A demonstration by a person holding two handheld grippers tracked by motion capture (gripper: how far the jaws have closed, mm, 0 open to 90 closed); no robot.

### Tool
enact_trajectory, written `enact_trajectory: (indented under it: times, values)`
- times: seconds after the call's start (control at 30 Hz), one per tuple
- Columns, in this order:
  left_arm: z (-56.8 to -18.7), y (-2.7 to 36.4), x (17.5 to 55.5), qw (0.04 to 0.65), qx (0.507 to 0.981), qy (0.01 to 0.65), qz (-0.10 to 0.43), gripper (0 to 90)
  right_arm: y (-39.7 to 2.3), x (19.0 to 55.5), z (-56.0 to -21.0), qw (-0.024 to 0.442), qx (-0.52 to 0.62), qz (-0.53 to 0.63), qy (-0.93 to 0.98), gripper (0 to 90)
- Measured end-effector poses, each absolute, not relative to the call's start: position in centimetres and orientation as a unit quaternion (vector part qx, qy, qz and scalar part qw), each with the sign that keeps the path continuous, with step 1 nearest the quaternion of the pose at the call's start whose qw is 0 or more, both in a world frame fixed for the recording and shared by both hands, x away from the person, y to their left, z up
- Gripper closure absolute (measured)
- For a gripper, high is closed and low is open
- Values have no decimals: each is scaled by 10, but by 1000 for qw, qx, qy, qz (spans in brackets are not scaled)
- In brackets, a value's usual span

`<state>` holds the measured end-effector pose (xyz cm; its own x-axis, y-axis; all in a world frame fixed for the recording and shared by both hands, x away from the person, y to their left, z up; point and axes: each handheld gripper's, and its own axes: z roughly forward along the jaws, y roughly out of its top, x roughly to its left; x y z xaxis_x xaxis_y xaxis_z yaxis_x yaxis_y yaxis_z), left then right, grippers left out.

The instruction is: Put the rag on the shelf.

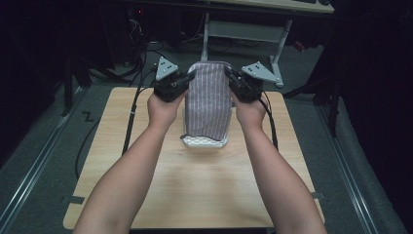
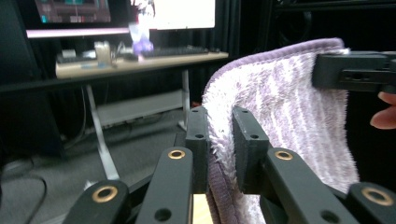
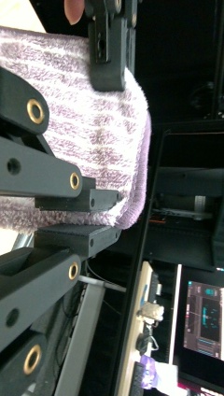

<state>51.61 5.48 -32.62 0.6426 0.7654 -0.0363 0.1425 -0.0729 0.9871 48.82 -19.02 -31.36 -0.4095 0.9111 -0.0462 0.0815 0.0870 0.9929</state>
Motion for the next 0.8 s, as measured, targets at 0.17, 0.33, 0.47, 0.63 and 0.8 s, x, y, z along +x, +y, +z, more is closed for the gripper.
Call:
enact_trajectory:
  times: [0.17,0.33,0.47,0.63,0.8]
  values:
    - [-334,51,535,572,695,351,257,774,-188,507,-321,373,402,526,650,831]
    - [-350,49,550,554,707,374,232,757,-192,526,-337,350,422,506,666,811]
    - [-361,46,558,538,713,393,218,750,-190,535,-351,350,424,482,683,809]
    - [-369,49,560,536,710,412,195,539,-193,545,-363,324,453,460,691,539]
    - [-367,55,551,540,702,423,193,444,-203,542,-365,308,462,455,696,480]
